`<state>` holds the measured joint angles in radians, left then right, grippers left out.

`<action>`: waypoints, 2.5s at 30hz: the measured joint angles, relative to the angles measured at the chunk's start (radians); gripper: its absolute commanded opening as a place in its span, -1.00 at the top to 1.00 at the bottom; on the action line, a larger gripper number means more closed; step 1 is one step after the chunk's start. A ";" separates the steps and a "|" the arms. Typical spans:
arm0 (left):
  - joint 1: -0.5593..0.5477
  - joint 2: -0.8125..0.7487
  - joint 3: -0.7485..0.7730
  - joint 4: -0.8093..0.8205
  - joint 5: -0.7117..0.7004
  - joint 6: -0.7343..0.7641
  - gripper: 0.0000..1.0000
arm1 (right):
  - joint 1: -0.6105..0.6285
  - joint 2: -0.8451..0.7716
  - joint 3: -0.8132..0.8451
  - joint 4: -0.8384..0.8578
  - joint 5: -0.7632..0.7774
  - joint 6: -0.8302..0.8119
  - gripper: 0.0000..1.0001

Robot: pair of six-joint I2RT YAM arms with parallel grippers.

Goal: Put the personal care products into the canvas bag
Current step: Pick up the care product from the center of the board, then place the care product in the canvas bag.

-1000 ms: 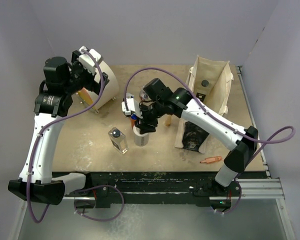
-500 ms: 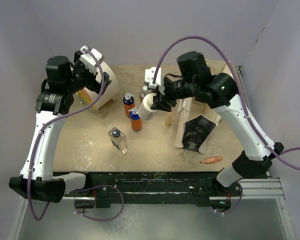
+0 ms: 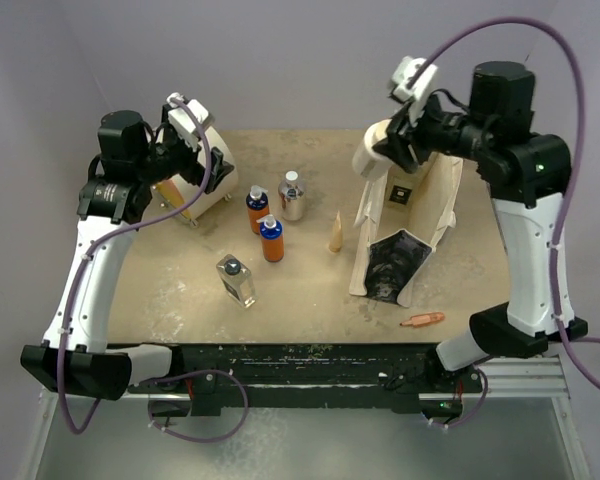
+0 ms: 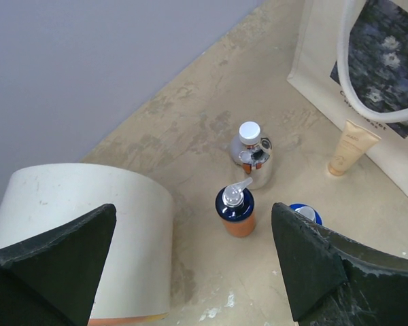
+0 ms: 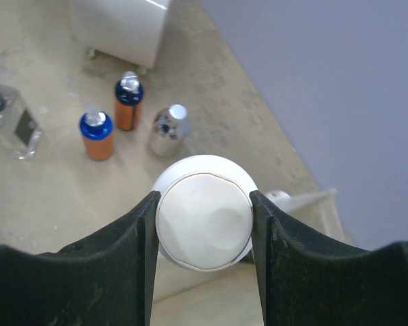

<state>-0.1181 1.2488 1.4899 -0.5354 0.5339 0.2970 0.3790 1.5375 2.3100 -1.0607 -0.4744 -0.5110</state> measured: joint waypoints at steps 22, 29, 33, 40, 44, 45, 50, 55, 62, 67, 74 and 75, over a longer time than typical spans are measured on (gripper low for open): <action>-0.500 0.262 0.293 -0.146 0.117 0.074 -0.91 | -0.446 -0.104 -0.216 0.082 0.005 0.156 1.00; -0.701 0.398 0.478 -0.201 0.114 0.084 -0.90 | -0.447 -0.105 -0.278 0.111 -0.015 0.165 1.00; -0.797 0.473 0.549 -0.214 0.100 0.090 -0.88 | -0.447 -0.105 -0.307 0.126 -0.019 0.164 1.00; -0.873 0.616 0.630 -0.229 0.051 0.097 -0.79 | -0.447 -0.105 -0.332 0.138 -0.038 0.164 1.00; -0.887 0.695 0.661 -0.235 0.037 0.088 -0.56 | -0.447 -0.109 -0.361 0.148 -0.055 0.164 1.00; -0.890 0.713 0.667 -0.238 0.036 0.089 -0.49 | -0.447 -0.111 -0.373 0.153 -0.062 0.164 1.00; -0.897 0.754 0.680 -0.266 0.038 0.104 -0.15 | -0.447 -0.112 -0.413 0.161 -0.069 0.164 1.00; -0.913 0.754 0.677 -0.280 0.055 0.156 0.19 | -0.447 -0.112 -0.437 0.181 -0.072 0.162 1.00; -0.919 0.745 0.620 -0.282 0.067 0.225 0.72 | -0.447 -0.113 -0.496 0.199 -0.146 0.109 1.00; -0.924 0.726 0.573 -0.277 0.072 0.269 0.74 | -0.447 -0.113 -0.577 0.207 -0.208 0.065 1.00; -0.929 0.707 0.526 -0.266 0.076 0.311 0.74 | -0.447 -0.113 -0.651 0.218 -0.236 -0.042 1.00; -0.930 0.707 0.526 -0.266 0.076 0.317 0.74 | -0.447 -0.112 -0.660 0.222 -0.237 -0.055 1.00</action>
<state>-1.0481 1.9560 2.0155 -0.8017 0.6098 0.6136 -0.0685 1.4254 1.6501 -0.8383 -0.7109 -0.5659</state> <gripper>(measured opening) 0.135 0.521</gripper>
